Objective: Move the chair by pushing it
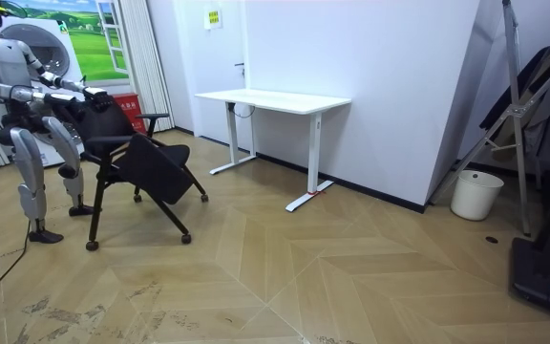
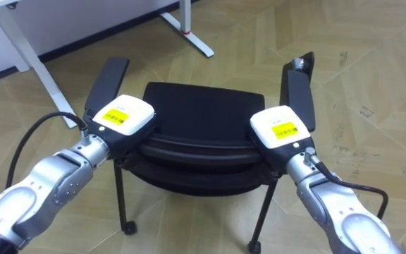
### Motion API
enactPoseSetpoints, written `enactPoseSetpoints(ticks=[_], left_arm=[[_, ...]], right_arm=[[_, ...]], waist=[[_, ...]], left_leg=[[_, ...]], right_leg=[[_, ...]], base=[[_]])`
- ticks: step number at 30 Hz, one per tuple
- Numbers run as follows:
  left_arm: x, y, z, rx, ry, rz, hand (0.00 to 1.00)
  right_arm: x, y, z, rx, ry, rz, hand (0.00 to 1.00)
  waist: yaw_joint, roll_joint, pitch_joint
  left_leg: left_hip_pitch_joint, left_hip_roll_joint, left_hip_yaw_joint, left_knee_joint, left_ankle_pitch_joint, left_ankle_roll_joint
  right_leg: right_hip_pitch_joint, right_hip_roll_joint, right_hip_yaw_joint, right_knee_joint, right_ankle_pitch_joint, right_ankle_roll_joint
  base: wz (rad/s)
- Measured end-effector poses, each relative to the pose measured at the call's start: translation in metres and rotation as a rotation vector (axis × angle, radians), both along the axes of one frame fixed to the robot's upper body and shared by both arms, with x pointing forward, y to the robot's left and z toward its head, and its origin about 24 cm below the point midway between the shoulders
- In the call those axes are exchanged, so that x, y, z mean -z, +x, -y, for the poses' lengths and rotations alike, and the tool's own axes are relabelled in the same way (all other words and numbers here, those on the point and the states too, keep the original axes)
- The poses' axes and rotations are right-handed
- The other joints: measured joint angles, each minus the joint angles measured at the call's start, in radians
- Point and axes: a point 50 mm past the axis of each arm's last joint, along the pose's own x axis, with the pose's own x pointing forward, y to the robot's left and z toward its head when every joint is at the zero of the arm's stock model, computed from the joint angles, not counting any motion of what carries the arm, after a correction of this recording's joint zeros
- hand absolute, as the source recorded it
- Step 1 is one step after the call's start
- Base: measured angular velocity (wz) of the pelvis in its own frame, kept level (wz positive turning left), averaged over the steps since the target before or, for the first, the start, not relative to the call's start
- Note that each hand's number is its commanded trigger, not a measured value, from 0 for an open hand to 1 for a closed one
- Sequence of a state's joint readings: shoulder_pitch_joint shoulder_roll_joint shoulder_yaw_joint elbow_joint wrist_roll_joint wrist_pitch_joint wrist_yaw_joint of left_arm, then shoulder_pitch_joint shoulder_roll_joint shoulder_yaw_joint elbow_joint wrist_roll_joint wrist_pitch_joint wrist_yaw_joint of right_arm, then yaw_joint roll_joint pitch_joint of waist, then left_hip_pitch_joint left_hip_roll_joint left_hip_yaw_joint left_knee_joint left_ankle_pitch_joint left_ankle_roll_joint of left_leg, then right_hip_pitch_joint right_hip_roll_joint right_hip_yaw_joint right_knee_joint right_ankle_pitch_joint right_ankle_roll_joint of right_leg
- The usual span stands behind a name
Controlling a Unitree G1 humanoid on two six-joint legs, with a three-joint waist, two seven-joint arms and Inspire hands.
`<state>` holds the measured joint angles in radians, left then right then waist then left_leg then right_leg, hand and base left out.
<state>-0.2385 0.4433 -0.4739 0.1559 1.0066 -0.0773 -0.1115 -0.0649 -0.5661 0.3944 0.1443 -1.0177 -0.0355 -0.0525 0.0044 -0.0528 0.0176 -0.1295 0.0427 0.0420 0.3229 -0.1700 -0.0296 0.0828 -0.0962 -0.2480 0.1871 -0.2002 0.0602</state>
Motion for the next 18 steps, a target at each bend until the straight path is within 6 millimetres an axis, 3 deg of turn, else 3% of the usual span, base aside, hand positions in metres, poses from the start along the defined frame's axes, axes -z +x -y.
enactPoseSetpoints(ticks=[8,13,14,16,18], left_arm=[[0.003,0.002,-0.004,-0.019,-0.015,0.011,1.00],[0.007,0.003,-0.006,-0.030,-0.019,0.015,1.00],[0.006,0.003,-0.006,-0.028,-0.024,0.023,1.00],[0.007,0.003,-0.008,-0.029,-0.020,0.023,1.00],[0.011,0.003,-0.010,-0.032,-0.016,0.008,1.00]], right_arm=[[0.002,0.005,0.000,-0.008,0.013,0.008,1.00],[0.006,0.007,-0.001,-0.016,0.027,0.006,1.00],[0.005,0.007,-0.002,-0.019,0.030,0.009,1.00],[0.007,0.006,-0.003,-0.023,0.034,0.003,1.00],[0.010,0.005,-0.007,-0.029,0.044,-0.007,1.00]], waist=[[-0.001,0.007,0.0039],[-0.009,0.009,0.0053],[-0.007,0.011,0.0063],[-0.004,0.010,0.0065],[-0.003,0.008,0.0073]], left_leg=[[-0.017,0.014,-0.003,0.030,-0.009,-0.001],[-0.025,0.026,-0.012,0.066,-0.022,-0.010],[-0.038,0.037,-0.016,0.086,-0.030,-0.014],[-0.039,0.047,-0.018,0.100,-0.036,-0.021],[-0.035,0.056,-0.024,0.130,-0.046,-0.032]], right_leg=[[-0.010,0.009,-0.002,0.022,-0.001,0.000],[-0.013,0.018,-0.007,0.040,-0.014,-0.012],[-0.016,0.027,-0.006,0.052,-0.017,-0.016],[-0.015,0.037,-0.009,0.060,-0.028,-0.025],[-0.019,0.039,-0.019,0.113,-0.067,-0.036]], base=[[0.00],[0.02],[0.00],[0.03],[0.12]])
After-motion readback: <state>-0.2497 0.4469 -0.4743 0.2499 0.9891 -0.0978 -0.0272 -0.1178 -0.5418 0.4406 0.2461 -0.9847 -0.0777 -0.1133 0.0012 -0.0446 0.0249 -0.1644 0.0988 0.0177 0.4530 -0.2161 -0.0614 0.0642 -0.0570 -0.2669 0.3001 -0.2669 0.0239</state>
